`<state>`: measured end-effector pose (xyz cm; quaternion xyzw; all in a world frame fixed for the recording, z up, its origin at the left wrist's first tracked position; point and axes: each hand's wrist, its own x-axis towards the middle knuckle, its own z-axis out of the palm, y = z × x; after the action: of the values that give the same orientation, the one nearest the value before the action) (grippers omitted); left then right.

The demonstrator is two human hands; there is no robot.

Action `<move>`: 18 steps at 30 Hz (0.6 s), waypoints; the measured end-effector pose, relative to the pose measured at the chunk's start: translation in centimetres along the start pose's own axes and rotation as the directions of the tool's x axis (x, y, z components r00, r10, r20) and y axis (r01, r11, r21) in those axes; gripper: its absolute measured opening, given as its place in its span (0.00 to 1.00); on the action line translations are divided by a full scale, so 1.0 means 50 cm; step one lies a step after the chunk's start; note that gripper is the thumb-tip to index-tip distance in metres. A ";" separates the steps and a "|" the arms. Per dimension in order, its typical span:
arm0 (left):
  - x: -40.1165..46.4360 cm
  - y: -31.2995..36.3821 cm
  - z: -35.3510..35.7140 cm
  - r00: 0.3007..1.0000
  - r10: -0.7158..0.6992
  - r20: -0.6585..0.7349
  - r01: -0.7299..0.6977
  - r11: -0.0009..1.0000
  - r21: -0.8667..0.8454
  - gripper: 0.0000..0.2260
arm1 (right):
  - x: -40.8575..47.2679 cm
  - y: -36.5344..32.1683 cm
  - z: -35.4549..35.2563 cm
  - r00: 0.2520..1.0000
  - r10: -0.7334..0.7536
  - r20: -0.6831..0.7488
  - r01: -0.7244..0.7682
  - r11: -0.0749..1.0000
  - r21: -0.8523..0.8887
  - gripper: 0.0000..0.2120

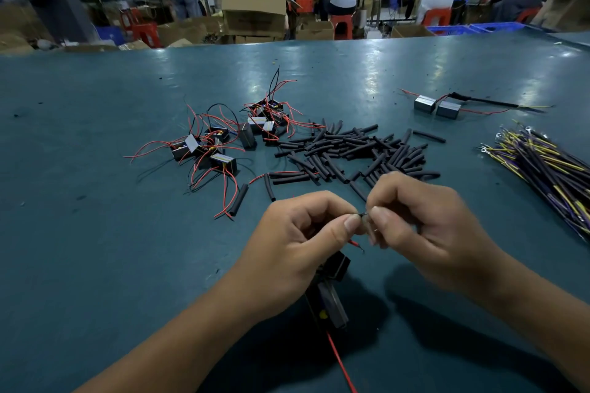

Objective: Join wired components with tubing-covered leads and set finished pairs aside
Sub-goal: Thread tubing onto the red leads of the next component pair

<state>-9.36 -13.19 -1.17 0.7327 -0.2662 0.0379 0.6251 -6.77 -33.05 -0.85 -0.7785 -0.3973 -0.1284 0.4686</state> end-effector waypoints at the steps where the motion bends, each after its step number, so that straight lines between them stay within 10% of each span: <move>1: 0.000 -0.001 0.000 1.000 -0.027 0.010 0.027 0.999 -0.039 0.07 | 0.001 -0.002 -0.005 0.994 -0.113 -0.006 0.110 0.977 -0.183 0.07; 5: 0.001 -0.001 0.000 0.995 -0.057 0.081 0.068 0.987 -0.145 0.06 | 0.008 0.005 -0.020 0.895 -0.435 0.098 0.428 0.781 -0.455 0.05; 10: 0.001 -0.002 -0.002 0.998 -0.060 0.036 0.062 0.997 -0.045 0.07 | 0.017 0.014 -0.021 0.875 -0.462 0.146 0.465 0.716 -0.521 0.04; 14: 0.003 -0.010 -0.004 0.982 0.187 -0.034 -0.143 0.848 0.510 0.07 | 0.015 0.002 -0.018 0.983 0.138 -0.121 -0.150 0.984 -0.097 0.13; 18: 0.006 -0.013 -0.002 0.944 0.327 -0.048 -0.220 0.729 0.649 0.06 | 0.020 -0.018 -0.013 0.676 0.703 0.220 -0.709 0.538 0.457 0.16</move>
<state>-8.78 -13.13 -1.60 0.8474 -0.2922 0.2753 0.3474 -6.68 -32.84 0.65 -0.7199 -0.0711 0.1844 0.6653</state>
